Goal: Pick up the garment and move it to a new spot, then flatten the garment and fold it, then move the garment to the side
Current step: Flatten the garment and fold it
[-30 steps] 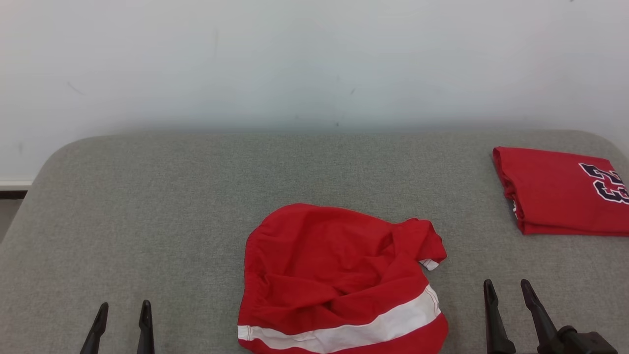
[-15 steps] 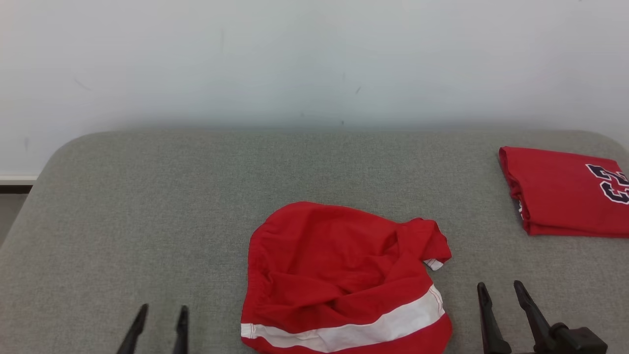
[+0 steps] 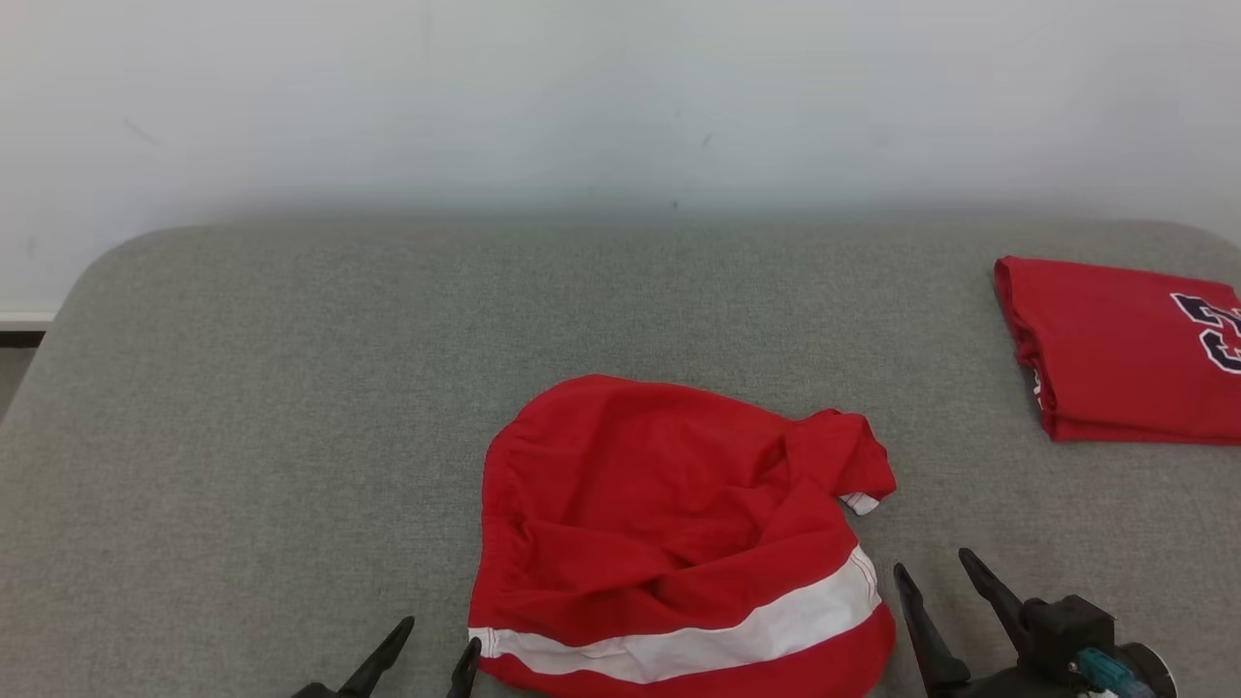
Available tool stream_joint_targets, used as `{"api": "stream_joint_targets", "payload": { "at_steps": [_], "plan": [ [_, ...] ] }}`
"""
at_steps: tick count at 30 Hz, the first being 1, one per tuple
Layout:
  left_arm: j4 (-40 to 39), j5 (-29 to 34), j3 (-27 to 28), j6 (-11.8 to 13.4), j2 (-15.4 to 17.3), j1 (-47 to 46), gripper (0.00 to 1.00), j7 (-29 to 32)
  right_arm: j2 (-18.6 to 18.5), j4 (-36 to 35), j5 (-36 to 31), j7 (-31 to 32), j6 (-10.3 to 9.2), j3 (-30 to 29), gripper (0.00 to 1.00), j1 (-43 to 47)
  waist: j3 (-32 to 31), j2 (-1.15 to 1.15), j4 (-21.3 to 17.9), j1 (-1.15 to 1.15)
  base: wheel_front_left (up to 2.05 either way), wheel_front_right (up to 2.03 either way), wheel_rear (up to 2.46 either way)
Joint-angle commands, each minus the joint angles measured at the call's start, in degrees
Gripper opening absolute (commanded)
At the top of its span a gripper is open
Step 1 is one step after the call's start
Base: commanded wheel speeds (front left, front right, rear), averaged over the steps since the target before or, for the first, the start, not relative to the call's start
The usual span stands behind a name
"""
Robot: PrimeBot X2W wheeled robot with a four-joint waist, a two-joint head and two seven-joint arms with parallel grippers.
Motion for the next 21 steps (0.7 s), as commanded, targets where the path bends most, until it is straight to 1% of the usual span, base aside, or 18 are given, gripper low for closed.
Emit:
{"api": "stream_joint_targets", "payload": {
  "at_steps": [1, 10, 14, 15, 16, 17, 18, 19, 20, 21],
  "plan": [
    [0.5, -1.1, -0.3, 0.1, 0.4, -1.1, 1.00, -0.2, -0.6, 0.8, 0.7, 0.0, -0.15, 0.8, 1.00, -0.9, 0.7, 0.00, -0.1, -0.01, 0.00, 0.00, 0.00],
    [6.9, -5.6, -9.1, 0.1, 2.6, -7.2, 1.00, -0.2, -2.4, 8.9, 4.9, -0.2, -0.15, 9.3, 1.00, -7.6, 2.7, 0.00, 0.3, -0.01, 0.00, 0.00, 0.00],
    [9.6, -8.4, -12.5, 0.1, 2.4, -9.9, 1.00, -0.2, -2.5, 11.8, 6.8, 0.2, -0.15, 13.1, 1.00, -10.0, 3.5, 0.00, 0.4, -0.01, 0.00, 0.00, 0.00],
    [10.1, -8.7, -13.5, 0.1, 2.4, -10.5, 0.92, -0.2, -2.5, 12.5, 7.3, 0.3, -0.15, 14.0, 1.00, -10.5, 3.7, 0.00, 0.4, -0.01, 0.00, 0.00, 0.00],
    [10.7, -9.4, -14.2, 0.1, 2.3, -11.3, 0.49, -0.2, -2.5, 13.1, 8.1, 0.4, -0.15, 14.9, 1.00, -11.0, 3.9, 0.00, 0.5, -0.01, 0.00, 0.00, 0.00],
    [11.2, -10.5, -14.8, 0.1, 2.0, -11.8, 0.09, -0.2, -2.3, 13.7, 9.0, 0.6, -0.15, 15.8, 0.89, -11.5, 4.1, 0.00, 0.5, -0.01, 0.00, 0.00, 0.00],
    [11.7, -11.3, -15.6, 0.1, 1.9, -12.2, 0.00, -0.2, -2.2, 14.3, 9.6, 0.9, -0.15, 16.8, 0.58, -11.9, 4.3, 0.00, 0.5, -0.01, 0.00, 0.00, 0.00],
    [12.1, -11.5, -16.1, 0.1, 2.0, -12.8, 0.00, -0.2, -2.3, 14.9, 10.3, 1.2, -0.15, 17.6, 0.15, -12.4, 4.5, 0.00, 0.5, -0.01, 0.00, 0.00, 0.00],
    [12.5, -11.9, -16.4, 0.1, 1.9, -13.3, 0.00, -0.2, -2.1, 15.6, 11.0, 1.3, -0.15, 18.5, 0.00, -12.7, 4.6, 0.00, 0.5, -0.01, 0.00, 0.00, 0.00],
    [12.6, -12.3, -16.7, 0.1, 1.7, -13.5, 0.00, -0.2, -2.0, 16.1, 11.7, 1.1, -0.15, 19.1, 0.00, -13.0, 4.7, 0.00, 0.6, -0.01, 0.00, 0.00, 0.00]
  ]
}}
